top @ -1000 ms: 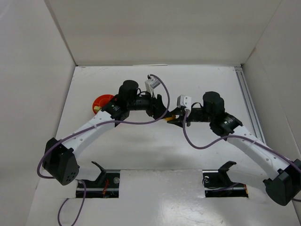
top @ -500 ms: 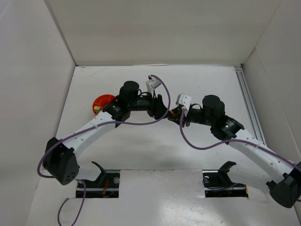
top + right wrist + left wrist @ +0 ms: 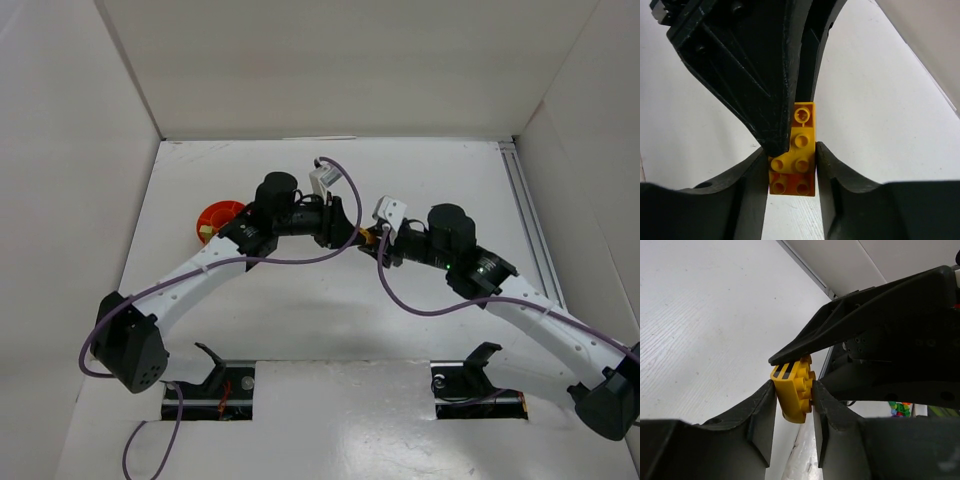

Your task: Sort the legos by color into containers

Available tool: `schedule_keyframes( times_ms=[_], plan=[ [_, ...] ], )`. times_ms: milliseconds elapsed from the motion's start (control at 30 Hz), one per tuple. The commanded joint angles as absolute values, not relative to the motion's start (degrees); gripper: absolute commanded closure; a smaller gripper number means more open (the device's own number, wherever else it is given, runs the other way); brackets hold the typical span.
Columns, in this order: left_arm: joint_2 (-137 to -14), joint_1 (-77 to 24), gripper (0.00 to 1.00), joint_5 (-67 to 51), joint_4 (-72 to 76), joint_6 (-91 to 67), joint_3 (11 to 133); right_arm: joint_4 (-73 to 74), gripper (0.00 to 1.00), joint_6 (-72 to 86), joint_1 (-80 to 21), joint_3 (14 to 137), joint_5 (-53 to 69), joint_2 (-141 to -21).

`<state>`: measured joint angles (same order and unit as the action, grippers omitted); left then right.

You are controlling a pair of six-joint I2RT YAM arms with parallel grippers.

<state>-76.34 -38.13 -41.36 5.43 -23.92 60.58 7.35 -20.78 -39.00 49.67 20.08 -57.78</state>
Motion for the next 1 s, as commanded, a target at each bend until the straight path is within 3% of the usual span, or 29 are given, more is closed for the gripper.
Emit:
schedule_keyframes(
  times_ms=[0,133,367,433,467,567,700,967],
  plan=[
    [-74.97,-38.24,1.0,-38.88,-0.52,-21.36,63.01,2.81,0.54,-18.29,-38.23,50.45,14.59,-57.21],
    [-74.44,-34.46,1.0,-33.49,-3.87,-22.06,64.25,3.43,0.3,-18.28,-38.23,50.45,14.06,-57.83],
    [-70.85,-29.19,1.0,-27.88,-7.02,-23.12,63.72,5.18,0.11,-17.23,-35.6,50.45,12.22,-59.06],
    [-69.61,-28.13,1.0,-21.57,-11.65,-24.34,63.72,6.23,0.07,-17.23,-33.93,50.98,10.73,-59.06],
    [-68.91,-27.6,1.0,-10.4,-14.21,-24.87,64.76,6.24,0.06,-16.62,-33.4,50.98,10.2,-59.06],
    [-69.6,-22.97,1.0,6.1,-22.03,-29.17,66.88,8.69,0.04,-16.61,-32.08,50.98,8.8,-60.2],
    [-71.71,-10.33,1.0,4.23,-23.47,-32.69,66.88,12.03,0.0,-15.47,-29.8,52.29,5.73,-62.84],
    [-72.42,-0.27,1.0,13.79,-26.28,-33.93,70.3,13.79,0.0,-14.85,-28.04,54.14,5.71,-67.32]
  ],
)
